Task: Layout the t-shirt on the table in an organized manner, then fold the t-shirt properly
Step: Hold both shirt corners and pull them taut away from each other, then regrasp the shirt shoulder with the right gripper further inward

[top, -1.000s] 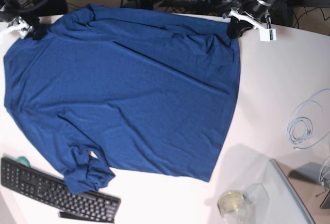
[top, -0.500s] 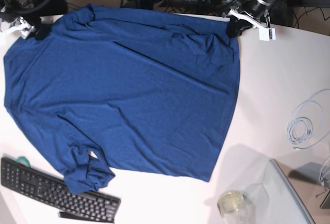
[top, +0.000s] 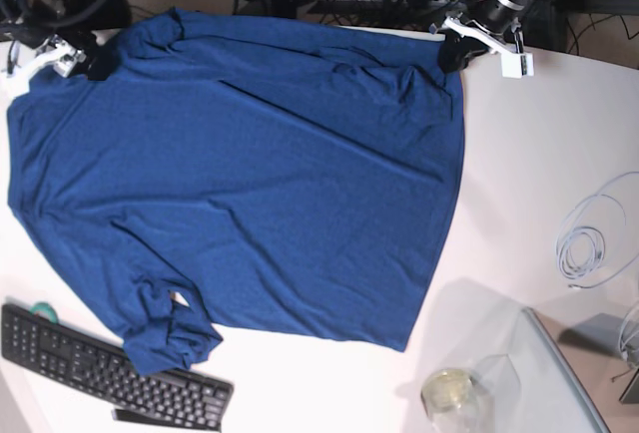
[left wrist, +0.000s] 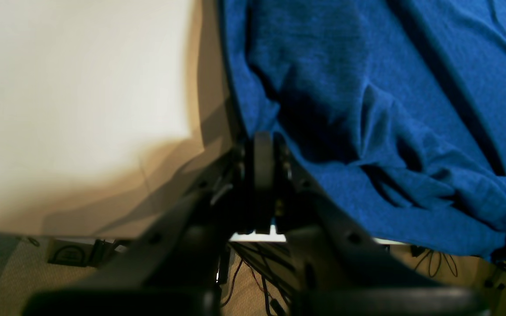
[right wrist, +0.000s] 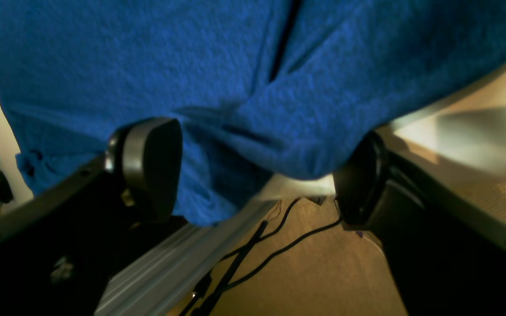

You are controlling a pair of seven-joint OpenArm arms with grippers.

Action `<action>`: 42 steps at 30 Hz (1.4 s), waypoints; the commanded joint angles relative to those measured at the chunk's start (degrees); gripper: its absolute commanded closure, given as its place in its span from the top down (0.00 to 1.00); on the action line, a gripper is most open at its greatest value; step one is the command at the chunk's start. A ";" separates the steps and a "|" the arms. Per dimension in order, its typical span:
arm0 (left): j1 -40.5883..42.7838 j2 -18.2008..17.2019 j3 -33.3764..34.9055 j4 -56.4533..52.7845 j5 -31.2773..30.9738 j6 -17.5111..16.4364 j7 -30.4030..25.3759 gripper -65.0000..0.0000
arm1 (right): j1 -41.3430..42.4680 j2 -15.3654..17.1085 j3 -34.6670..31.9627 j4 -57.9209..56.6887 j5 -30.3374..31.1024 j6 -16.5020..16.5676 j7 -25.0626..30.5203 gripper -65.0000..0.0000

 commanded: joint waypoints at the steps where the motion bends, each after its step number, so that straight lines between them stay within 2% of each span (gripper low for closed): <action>1: 0.57 -0.27 -0.15 0.99 -0.79 -0.54 -0.71 0.00 | -0.45 0.42 0.05 0.46 -1.58 0.08 -1.45 0.73; 2: 0.57 -0.27 -0.15 0.99 -0.79 -0.54 -0.71 0.00 | -0.45 0.42 -0.13 0.46 -1.58 0.08 -1.45 0.66; 7: 0.66 -0.27 -0.15 1.07 -0.70 -0.54 -0.71 0.00 | -0.01 0.51 -0.30 0.54 -1.67 0.08 -1.53 0.14; 9: 0.66 -0.27 -0.15 1.07 -0.70 -0.54 -0.71 0.00 | 0.52 0.59 -0.30 1.86 -1.76 0.08 -2.59 0.01; 13: 1.54 -0.27 -0.15 3.54 -0.70 -0.54 0.61 0.00 | 2.28 0.86 -0.13 6.79 -1.76 0.08 -7.69 0.01; 16: 2.24 -0.09 -0.15 9.25 -0.79 -0.54 6.15 0.00 | 3.25 0.51 -0.04 10.22 -1.76 0.08 -11.51 0.01; 19: 2.33 0.08 -0.15 14.79 -0.79 -0.23 11.69 0.00 | 4.39 0.42 -0.22 11.62 -1.58 0.08 -11.51 0.01; 21: 2.33 0.08 -0.15 17.60 -1.06 1.79 15.03 0.00 | 4.83 0.42 -0.22 11.89 -1.58 -0.67 -11.51 0.01; 26: 1.63 0.26 -0.15 23.58 -1.23 2.94 22.59 0.00 | 6.23 0.59 -0.83 11.89 -1.58 -8.93 -11.51 0.01; 31: -1.98 0.26 -0.15 24.72 -1.23 2.94 28.65 0.00 | 7.38 0.95 -6.81 11.45 -1.58 -16.23 -11.51 0.01; 38: -8.39 1.40 -0.24 23.75 -1.14 3.11 32.34 0.00 | 12.21 1.82 -7.95 7.05 -1.67 -27.66 -11.51 0.01; 40: -10.50 1.40 -0.24 21.56 -1.23 5.48 32.34 0.00 | 13.88 2.79 -7.86 4.32 -1.67 -30.65 -11.51 0.01; 42: -12.79 1.40 -0.24 18.57 -1.32 6.80 32.34 0.00 | 15.38 4.11 -7.78 0.72 -1.58 -31.97 -11.51 0.01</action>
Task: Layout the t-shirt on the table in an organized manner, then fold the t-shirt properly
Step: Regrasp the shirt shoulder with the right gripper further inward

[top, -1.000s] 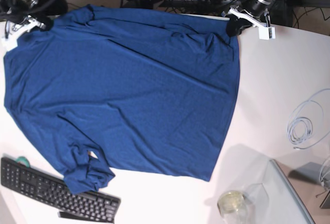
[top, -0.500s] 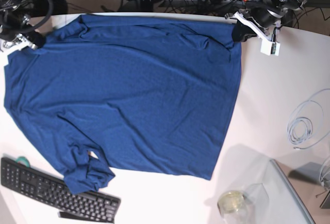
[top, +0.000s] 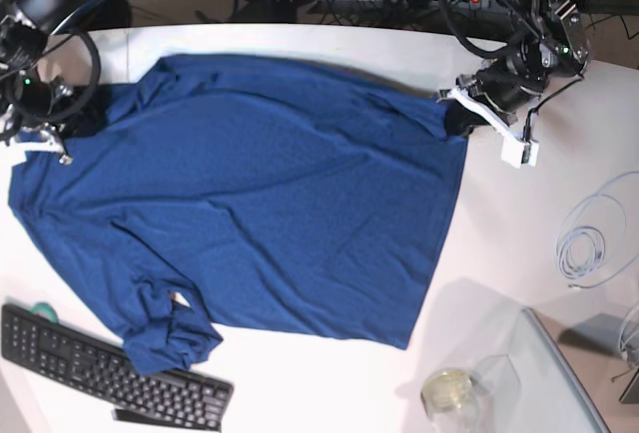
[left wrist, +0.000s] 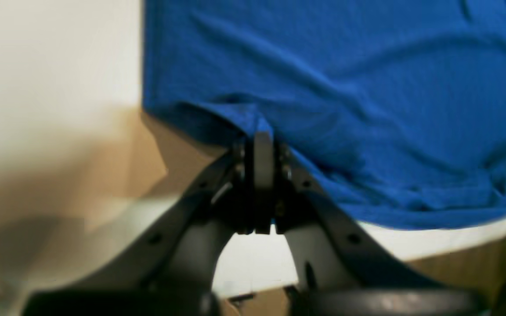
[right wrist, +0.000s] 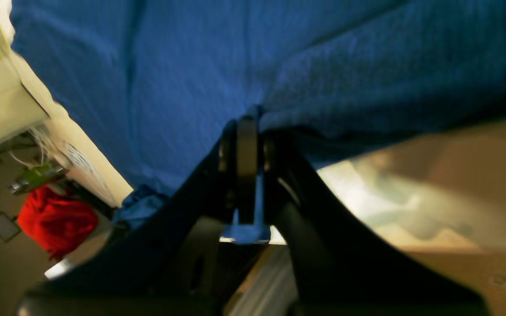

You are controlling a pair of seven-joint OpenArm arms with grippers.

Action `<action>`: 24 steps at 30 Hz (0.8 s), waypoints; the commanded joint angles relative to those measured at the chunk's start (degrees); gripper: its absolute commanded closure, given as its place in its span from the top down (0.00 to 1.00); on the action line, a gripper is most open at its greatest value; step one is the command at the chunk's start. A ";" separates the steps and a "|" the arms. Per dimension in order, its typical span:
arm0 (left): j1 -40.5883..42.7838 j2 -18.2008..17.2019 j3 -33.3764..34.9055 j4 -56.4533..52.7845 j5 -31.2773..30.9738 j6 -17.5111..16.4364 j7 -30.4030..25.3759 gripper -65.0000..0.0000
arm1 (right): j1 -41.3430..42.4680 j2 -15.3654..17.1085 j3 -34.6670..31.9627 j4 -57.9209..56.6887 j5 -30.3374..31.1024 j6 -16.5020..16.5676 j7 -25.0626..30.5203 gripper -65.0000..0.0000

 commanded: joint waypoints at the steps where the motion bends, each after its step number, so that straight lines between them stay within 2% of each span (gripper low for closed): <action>1: -1.34 -0.17 -0.24 -0.94 -1.10 -0.04 -0.66 0.00 | 1.46 1.49 -0.06 -0.82 0.89 -0.51 -0.32 0.01; 7: -8.46 -0.26 -6.57 -12.19 -0.84 -0.04 -0.66 0.00 | 3.13 3.51 -0.06 -8.99 0.80 -0.51 -0.28 0.01; 13: -10.13 -0.44 -6.66 -16.68 -0.66 -0.04 -0.84 0.00 | 2.87 3.60 -0.06 -9.35 0.89 -0.51 0.34 0.04; 15: -10.13 -0.26 -6.66 -16.68 -0.66 -0.04 -0.84 0.00 | 1.37 3.34 -0.59 -5.04 0.98 0.01 0.25 0.14; 16: -10.13 -0.26 -6.66 -16.68 -0.66 -0.04 -0.84 0.00 | 0.14 3.07 -1.03 -1.52 1.42 1.16 -0.19 0.24; 17: -10.13 -0.26 -6.66 -16.68 -0.66 -0.04 -0.84 0.00 | -0.91 2.99 -2.35 1.20 2.38 2.91 -0.32 0.35; 19: -10.13 -0.44 -6.66 -16.68 -0.66 -0.04 -0.92 0.00 | -3.82 2.99 -6.13 6.04 5.46 6.78 -0.32 0.64; 20: -10.13 -0.44 -6.66 -16.68 -0.75 -0.04 -0.92 0.00 | -5.31 2.99 -7.45 7.62 7.31 7.40 -0.32 0.76; 21: -10.13 -0.44 -6.66 -16.68 -0.75 -0.04 -0.92 0.00 | -6.89 2.99 -7.88 9.11 9.07 7.49 -0.32 0.83; 22: -10.13 -0.52 -6.66 -16.68 -0.75 -0.04 -0.92 0.00 | -8.91 2.90 -8.32 10.17 11.18 7.49 -0.32 0.84; 24: -10.13 -0.52 -6.66 -16.68 -0.57 -0.04 -0.92 0.00 | -11.55 2.20 -8.50 10.26 14.87 7.49 -0.32 0.80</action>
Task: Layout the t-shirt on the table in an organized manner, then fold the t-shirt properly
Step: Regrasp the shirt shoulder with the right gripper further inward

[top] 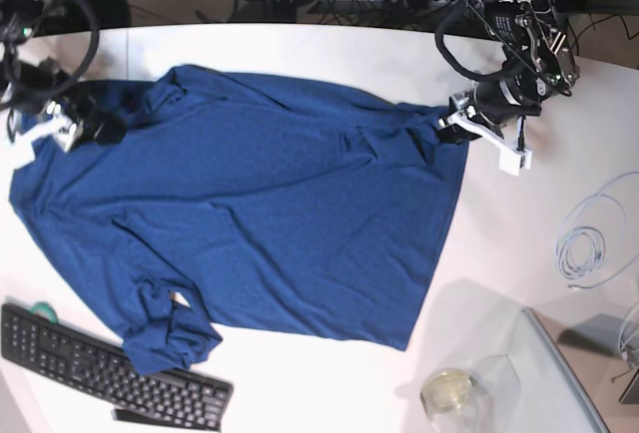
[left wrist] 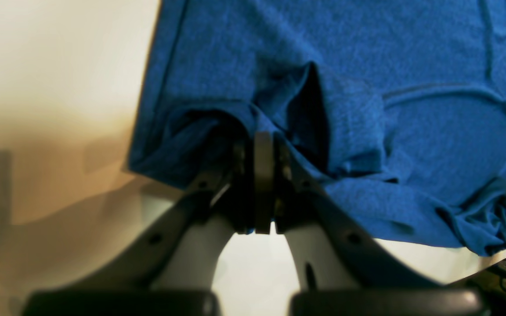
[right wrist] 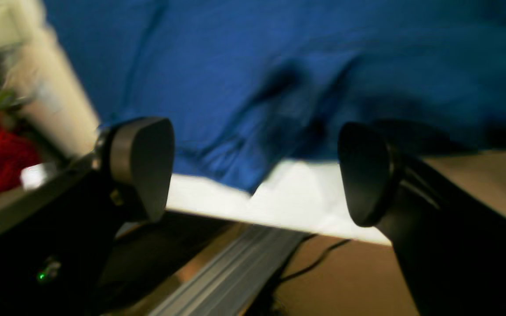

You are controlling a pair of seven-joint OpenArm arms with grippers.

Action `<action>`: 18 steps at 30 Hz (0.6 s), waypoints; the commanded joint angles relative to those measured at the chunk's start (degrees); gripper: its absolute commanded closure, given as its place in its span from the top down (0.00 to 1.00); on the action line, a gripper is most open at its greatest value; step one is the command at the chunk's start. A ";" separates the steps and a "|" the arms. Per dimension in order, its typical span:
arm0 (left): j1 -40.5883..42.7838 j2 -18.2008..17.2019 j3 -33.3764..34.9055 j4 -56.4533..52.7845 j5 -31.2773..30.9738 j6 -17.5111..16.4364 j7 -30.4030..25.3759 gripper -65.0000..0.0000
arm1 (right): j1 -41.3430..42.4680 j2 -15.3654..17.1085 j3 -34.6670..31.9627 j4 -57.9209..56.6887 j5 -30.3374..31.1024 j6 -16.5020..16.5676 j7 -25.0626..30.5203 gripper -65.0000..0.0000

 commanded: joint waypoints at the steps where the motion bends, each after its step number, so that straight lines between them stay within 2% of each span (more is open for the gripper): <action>1: -0.54 -0.42 0.03 0.92 -0.99 -0.30 -0.64 0.00 | -0.69 0.01 0.26 0.29 1.26 0.19 -0.15 0.77; 4: -0.54 -0.42 0.03 0.83 -0.99 -0.30 -0.64 0.00 | -1.75 -1.05 -0.26 -0.94 1.34 0.19 -0.15 0.72; 11: -0.45 -0.42 0.03 0.92 -0.99 -0.30 -0.64 0.00 | -2.36 -1.22 -10.11 -3.75 1.78 0.19 1.66 0.72; 18: -0.10 -0.42 0.03 0.92 -0.99 -0.30 -0.64 0.00 | -2.01 -1.84 -11.78 -7.18 1.87 0.19 1.83 0.71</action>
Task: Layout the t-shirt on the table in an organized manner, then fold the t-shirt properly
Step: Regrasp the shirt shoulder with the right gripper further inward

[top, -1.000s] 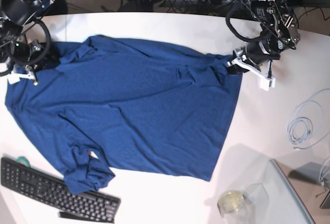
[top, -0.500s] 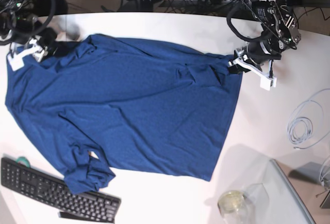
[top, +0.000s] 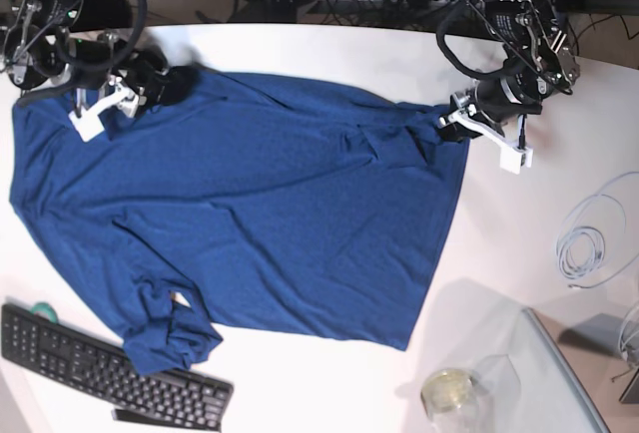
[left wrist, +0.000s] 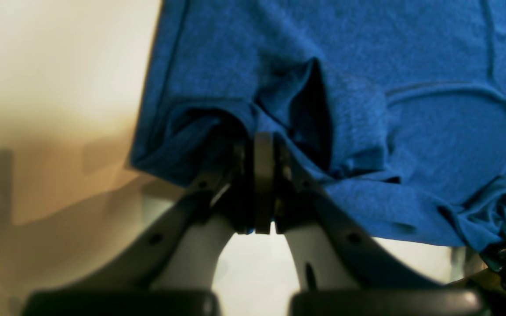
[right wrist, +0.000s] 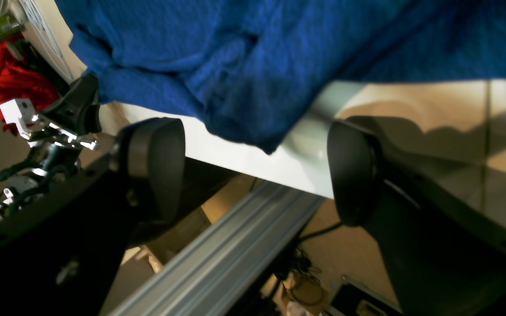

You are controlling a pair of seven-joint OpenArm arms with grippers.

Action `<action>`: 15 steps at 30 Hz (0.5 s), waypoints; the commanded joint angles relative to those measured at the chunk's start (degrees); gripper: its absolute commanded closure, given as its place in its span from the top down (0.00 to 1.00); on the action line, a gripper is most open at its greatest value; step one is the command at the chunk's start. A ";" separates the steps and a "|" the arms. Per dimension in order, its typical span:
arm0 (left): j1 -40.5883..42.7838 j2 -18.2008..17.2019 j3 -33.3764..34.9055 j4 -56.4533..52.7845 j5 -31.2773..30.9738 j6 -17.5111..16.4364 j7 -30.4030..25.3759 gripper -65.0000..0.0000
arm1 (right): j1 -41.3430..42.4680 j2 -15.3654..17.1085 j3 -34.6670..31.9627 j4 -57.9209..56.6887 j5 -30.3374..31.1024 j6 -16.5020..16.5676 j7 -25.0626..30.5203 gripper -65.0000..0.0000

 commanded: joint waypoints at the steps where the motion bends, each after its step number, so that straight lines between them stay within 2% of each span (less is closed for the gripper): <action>1: -0.38 -0.37 0.03 0.92 -1.01 -0.30 -0.66 0.00 | 0.35 0.35 -0.06 0.66 1.24 0.08 -0.46 0.70; 3: -0.38 -0.37 0.03 0.92 -1.01 -0.30 -0.66 0.00 | 0.35 0.26 -0.06 0.66 1.24 0.08 -0.46 0.64; 9: -0.56 -0.46 -0.15 0.92 -1.01 -0.30 -0.66 0.00 | 0.52 -0.09 -0.15 0.66 1.33 0.16 -0.55 0.29; 12: -0.65 -0.46 -0.15 0.92 -1.01 -0.30 -0.66 0.00 | 0.61 -0.09 -0.15 0.49 4.31 0.16 -0.55 0.14; 15: -0.65 -0.46 -0.23 0.92 -1.01 -0.30 -0.66 0.00 | 1.67 -0.01 -0.24 0.40 7.30 0.08 -1.25 0.06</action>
